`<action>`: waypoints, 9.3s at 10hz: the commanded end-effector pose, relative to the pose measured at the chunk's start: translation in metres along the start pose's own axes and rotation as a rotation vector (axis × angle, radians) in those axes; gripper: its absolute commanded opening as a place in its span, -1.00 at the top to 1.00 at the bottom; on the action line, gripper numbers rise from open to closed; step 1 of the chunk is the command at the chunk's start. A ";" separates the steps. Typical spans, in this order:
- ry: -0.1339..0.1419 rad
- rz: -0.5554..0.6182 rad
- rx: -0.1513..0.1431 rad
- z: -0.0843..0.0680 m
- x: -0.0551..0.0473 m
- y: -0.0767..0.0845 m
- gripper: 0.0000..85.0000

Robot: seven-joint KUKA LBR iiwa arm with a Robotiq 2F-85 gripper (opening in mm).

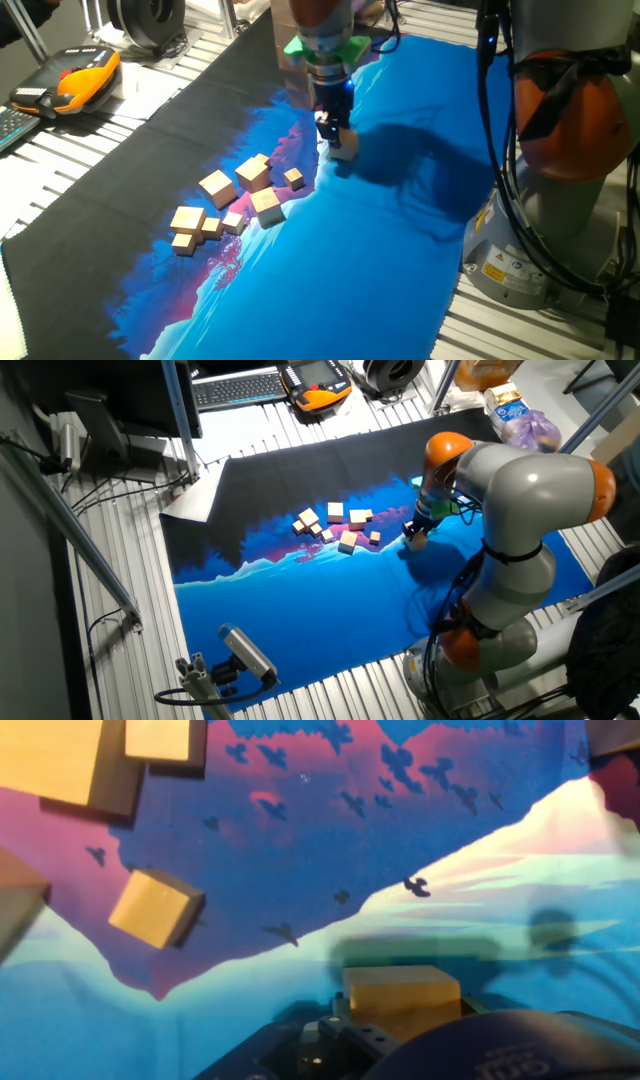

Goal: Stack the blocks in a vertical line of five

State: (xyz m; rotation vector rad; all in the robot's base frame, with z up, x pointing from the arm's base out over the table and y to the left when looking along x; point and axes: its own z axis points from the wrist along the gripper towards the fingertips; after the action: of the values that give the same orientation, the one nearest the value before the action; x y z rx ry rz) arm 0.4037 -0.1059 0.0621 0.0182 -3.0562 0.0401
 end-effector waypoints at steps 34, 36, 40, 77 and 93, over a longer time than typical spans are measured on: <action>0.033 0.020 -0.005 -0.044 -0.038 0.118 1.00; 0.046 0.096 -0.023 -0.055 -0.046 0.141 0.60; 0.024 0.236 -0.001 -0.058 -0.059 0.193 -0.60; -0.026 0.211 0.020 -0.056 -0.029 0.063 1.00; -0.011 0.298 -0.053 -0.079 -0.037 0.027 1.00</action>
State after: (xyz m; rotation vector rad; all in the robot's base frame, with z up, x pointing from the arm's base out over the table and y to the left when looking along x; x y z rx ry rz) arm 0.4469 -0.0556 0.1367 -0.4414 -3.0423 -0.0176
